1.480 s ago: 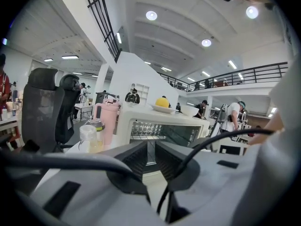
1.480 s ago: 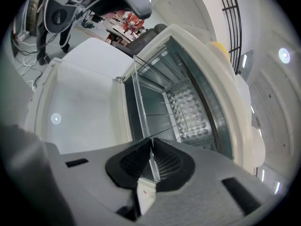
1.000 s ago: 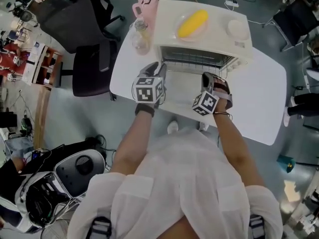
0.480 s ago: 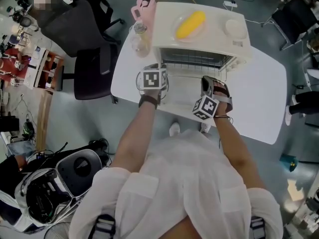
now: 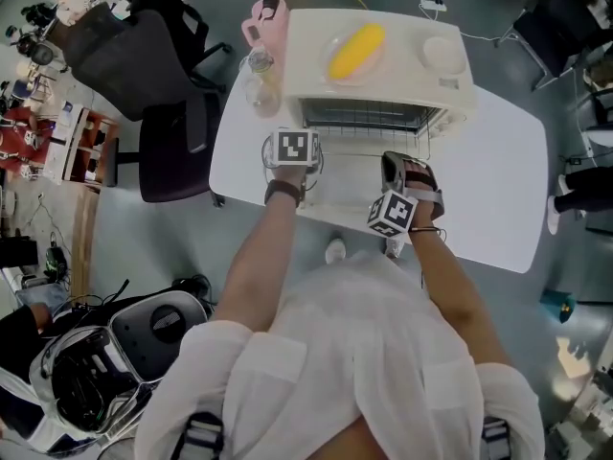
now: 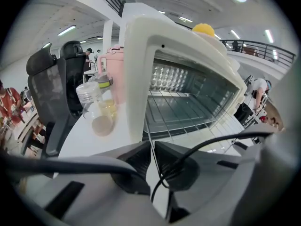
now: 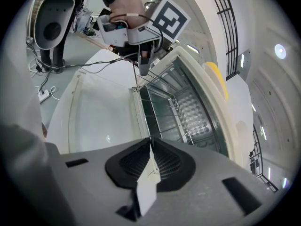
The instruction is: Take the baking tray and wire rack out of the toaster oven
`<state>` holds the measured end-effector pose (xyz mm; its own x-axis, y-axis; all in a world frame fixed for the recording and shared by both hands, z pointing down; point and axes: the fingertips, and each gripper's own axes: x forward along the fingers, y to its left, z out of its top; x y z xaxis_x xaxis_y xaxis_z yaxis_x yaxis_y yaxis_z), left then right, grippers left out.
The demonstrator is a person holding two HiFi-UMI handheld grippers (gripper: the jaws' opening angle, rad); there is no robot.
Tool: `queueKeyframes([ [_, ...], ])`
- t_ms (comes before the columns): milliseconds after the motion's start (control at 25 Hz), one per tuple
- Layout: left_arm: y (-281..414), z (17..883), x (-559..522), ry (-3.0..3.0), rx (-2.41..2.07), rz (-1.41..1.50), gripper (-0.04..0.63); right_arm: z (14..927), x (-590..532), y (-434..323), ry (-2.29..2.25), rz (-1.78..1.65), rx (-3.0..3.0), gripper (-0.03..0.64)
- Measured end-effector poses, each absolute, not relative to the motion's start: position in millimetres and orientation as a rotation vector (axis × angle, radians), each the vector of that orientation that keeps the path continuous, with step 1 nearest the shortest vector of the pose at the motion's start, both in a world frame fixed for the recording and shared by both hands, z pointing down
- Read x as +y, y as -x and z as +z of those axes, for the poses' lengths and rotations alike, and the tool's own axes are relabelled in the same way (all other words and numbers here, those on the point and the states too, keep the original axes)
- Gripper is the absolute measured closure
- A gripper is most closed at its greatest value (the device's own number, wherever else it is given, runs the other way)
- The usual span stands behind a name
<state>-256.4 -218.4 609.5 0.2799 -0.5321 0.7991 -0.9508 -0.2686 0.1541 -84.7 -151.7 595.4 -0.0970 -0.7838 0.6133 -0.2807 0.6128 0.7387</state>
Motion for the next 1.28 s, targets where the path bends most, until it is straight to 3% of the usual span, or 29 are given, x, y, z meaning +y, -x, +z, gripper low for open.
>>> queueKeyframes([
  [520, 260.0, 611.1, -216.8, -1.822, -1.334, 0.816, 0.581, 591.8, -125.7, 83.3, -0.813, -0.485, -1.705, 0.560],
  [960, 257.9, 612.4, -215.9, -1.826, -1.336, 0.815, 0.581, 536.7, -166.3, 8.0, -1.237, 0.273, -1.859, 0.555],
  [1280, 257.7, 610.9, -214.3, -1.825, -1.330, 0.821, 0.581, 573.5, -199.4, -45.3, -1.421, 0.655, -1.745, 0.532],
])
